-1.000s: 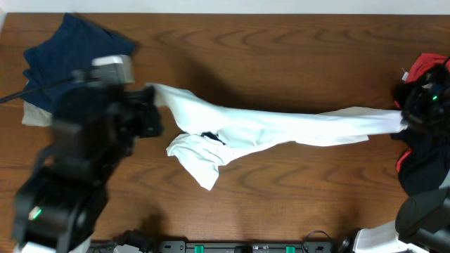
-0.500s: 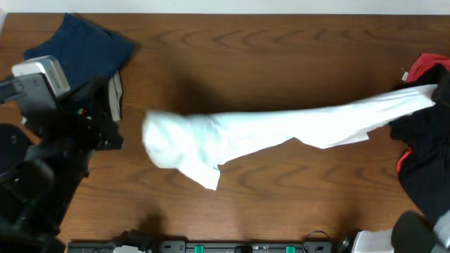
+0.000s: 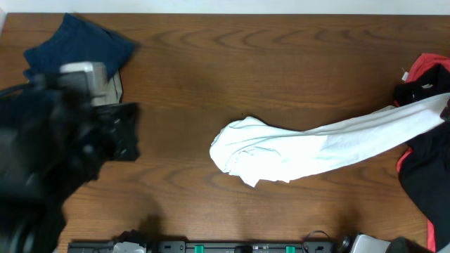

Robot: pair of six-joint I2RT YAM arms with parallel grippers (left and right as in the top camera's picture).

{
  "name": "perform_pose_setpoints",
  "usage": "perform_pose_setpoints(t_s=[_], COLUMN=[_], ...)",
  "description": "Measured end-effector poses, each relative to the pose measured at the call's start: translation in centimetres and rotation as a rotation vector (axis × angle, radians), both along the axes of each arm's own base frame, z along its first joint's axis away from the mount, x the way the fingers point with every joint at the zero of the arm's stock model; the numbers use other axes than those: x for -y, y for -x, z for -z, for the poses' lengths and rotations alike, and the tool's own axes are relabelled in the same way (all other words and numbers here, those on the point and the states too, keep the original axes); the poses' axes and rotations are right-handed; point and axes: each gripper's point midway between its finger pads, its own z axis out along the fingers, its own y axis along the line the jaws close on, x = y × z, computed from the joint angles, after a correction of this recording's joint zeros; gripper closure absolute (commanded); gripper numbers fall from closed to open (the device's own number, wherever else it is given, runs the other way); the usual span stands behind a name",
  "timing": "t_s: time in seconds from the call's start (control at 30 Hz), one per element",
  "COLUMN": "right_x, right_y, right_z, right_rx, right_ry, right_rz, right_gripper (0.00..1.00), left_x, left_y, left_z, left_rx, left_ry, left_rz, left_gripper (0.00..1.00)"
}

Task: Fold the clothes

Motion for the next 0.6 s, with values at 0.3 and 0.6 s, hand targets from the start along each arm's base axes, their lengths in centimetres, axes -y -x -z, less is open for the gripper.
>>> perform_pose_setpoints(t_s=[0.3, 0.6], right_x=[0.4, 0.6], right_y=[-0.9, -1.1], right_z=[0.9, 1.2], right_rx=[-0.033, -0.043], right_ry=[-0.015, -0.017], right_rz=[0.0, 0.002], right_gripper=[0.98, 0.97], left_x=[4.2, 8.2], left_y=[-3.8, -2.4], left_z=[13.1, 23.6], left_rx=[-0.523, -0.796], left_ry=[-0.02, -0.135], left_rz=[0.145, 0.357], left_gripper=[0.41, 0.37])
